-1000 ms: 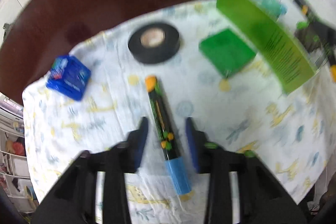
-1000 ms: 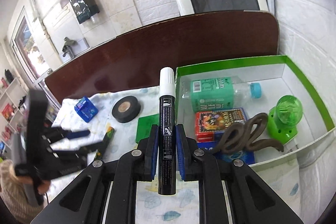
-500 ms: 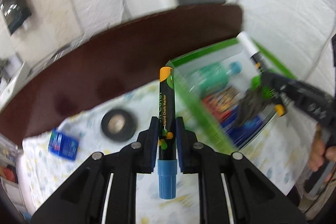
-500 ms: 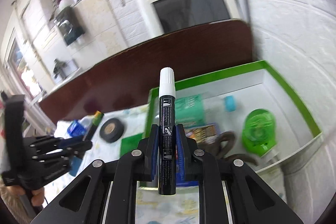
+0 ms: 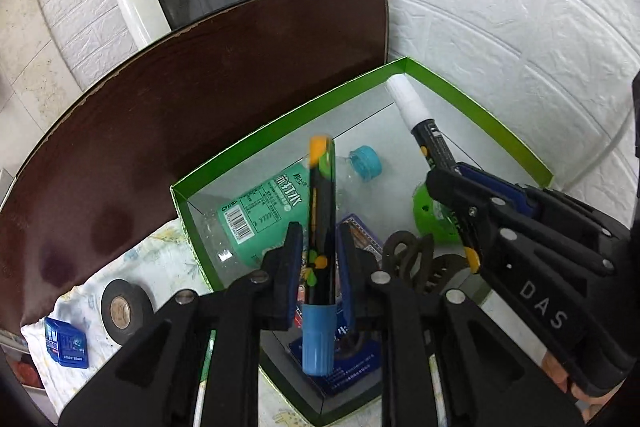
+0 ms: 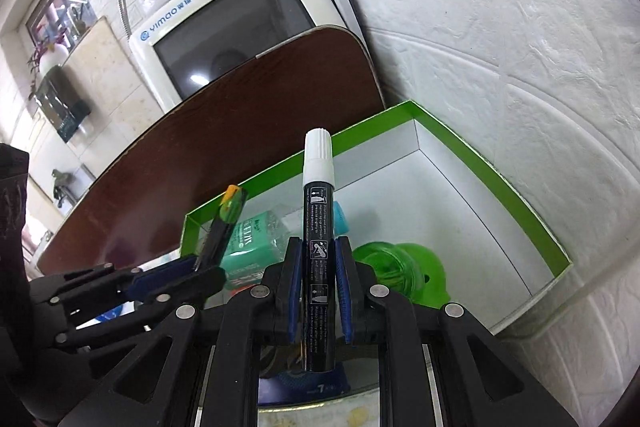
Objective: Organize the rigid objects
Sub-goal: 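Carry the white-capped marker into the green box while the left tool drops the blue-capped marker in, then move both tools down to the black tape roll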
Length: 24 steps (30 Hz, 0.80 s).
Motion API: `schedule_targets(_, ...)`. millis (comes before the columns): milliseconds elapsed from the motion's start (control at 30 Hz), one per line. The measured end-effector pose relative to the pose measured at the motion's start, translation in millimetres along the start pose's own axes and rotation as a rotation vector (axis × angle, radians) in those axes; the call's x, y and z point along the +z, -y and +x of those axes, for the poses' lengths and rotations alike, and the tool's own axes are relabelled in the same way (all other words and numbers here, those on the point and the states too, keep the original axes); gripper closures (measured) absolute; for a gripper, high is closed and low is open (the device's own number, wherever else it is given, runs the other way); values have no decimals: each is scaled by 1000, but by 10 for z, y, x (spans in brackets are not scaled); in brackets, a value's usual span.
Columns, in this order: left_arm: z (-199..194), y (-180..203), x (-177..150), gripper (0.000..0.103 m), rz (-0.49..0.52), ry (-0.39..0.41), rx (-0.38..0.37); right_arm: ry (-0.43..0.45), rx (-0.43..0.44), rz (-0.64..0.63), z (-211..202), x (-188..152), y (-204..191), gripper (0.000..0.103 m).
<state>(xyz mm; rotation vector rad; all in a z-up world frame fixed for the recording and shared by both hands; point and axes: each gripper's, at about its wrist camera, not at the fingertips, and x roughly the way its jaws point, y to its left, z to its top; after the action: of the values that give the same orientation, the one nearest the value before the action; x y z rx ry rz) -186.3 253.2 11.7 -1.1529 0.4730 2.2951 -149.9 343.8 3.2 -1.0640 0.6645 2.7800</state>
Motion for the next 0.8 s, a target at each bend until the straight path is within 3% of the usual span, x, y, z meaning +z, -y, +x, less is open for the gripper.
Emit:
schedule_targets(200,-147,-211,-154,78,-27,13,34,30,-19,0,-99,-20,10,86)
schedule_targets(400,-286,-824,-379,77,-157,17,136,38,35,-43,-234,-78,-225,86)
schedule_targets(567,-440,-1366,-697,77,-296,26,186,10,102,-120,-226,-159,-638,86)
schedule_targets(800,-439,-1824,-1080,74,-380,-2,210,-89,160,-220,38,-397,-1319,86)
